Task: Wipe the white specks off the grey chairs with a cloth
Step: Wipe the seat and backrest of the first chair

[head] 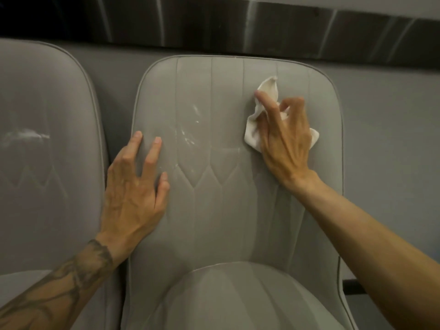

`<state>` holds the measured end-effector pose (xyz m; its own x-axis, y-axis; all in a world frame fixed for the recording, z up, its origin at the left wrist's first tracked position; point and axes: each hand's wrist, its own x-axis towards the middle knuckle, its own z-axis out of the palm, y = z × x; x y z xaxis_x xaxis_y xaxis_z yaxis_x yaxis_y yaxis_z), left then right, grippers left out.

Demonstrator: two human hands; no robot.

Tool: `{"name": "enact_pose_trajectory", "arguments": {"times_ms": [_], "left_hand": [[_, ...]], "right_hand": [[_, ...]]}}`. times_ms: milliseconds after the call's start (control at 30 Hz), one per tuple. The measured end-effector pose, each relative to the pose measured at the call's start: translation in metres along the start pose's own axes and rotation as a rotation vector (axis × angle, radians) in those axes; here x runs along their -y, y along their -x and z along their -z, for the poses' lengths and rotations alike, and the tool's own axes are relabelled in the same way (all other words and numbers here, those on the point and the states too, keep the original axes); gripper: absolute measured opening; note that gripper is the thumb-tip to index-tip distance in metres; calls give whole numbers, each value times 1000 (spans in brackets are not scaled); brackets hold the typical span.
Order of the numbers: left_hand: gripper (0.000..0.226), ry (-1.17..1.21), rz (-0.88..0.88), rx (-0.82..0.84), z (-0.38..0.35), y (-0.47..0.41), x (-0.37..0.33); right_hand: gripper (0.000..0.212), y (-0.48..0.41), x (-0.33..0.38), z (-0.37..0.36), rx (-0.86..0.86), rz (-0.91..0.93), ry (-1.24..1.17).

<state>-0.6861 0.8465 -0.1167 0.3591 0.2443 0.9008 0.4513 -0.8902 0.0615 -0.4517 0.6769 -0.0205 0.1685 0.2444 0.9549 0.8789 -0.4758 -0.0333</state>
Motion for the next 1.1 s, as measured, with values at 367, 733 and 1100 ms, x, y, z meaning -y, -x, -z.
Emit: {"name": "enact_pose_trajectory", "arguments": {"times_ms": [367, 733, 1100], "left_hand": [[66, -12, -16, -13, -1, 1, 2], [66, -4, -15, -10, -2, 1, 3], [66, -4, -9, -17, -3, 1, 3]], "right_hand": [[26, -4, -6, -8, -46, 4, 160], [31, -6, -10, -7, -27, 117, 241], [26, 7, -9, -13, -30, 134, 236]]}}
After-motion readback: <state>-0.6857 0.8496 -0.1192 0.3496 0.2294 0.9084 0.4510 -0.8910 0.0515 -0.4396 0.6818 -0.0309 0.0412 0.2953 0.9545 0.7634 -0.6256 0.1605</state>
